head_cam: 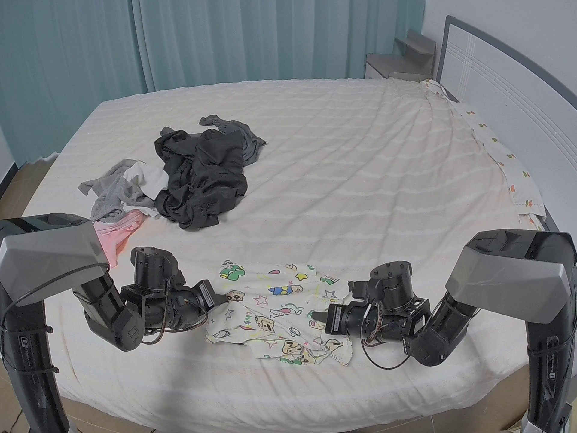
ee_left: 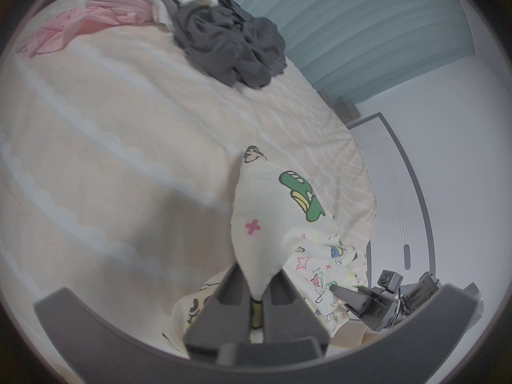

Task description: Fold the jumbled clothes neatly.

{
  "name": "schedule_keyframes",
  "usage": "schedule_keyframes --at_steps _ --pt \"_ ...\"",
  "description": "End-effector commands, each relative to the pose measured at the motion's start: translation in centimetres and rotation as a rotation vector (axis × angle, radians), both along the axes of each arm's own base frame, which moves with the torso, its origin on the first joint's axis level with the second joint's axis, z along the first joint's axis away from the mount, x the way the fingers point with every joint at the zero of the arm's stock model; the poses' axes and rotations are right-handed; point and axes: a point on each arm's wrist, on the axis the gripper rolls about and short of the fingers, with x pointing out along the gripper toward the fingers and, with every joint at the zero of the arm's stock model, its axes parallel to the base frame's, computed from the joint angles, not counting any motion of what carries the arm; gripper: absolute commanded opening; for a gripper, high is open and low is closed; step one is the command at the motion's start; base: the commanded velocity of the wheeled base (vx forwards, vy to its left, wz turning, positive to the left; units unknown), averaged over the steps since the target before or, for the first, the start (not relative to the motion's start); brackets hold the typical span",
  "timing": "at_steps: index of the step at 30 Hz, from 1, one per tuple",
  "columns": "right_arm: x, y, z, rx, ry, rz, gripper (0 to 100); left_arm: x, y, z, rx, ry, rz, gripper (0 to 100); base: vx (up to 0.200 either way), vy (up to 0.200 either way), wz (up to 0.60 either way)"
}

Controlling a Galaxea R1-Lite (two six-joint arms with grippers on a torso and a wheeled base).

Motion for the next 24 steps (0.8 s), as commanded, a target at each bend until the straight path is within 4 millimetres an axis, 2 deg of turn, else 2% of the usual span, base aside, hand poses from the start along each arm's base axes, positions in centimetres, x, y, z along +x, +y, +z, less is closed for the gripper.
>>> schedule_keyframes --at_steps 1,4,10,22,24 --pt "0.0 1.2 0.6 0.011 -0.025 0.018 0 -0.3 0.5 0.0 0.001 0.006 0.012 0 0.0 0.2 0.0" --pt "0.2 2.2 0.6 0.007 -0.051 0.001 0 -0.1 1.2 -0.1 0.001 0.009 0.033 0 0.0 0.2 0.0" --pt "0.1 3.0 0.5 -0.002 -0.042 0.016 0 -0.4 1.8 -0.3 0.007 0.023 0.049 0 0.0 0.2 0.0" --pt "0.0 3.2 0.4 -0.01 -0.045 0.007 0 -0.8 2.1 -0.4 0.023 0.03 0.072 0 0.0 0.2 0.0" --pt "0.0 3.1 0.4 -0.011 -0.043 0.006 0 -0.9 2.1 -0.4 0.026 0.032 0.072 0 0.0 0.0 0.0"
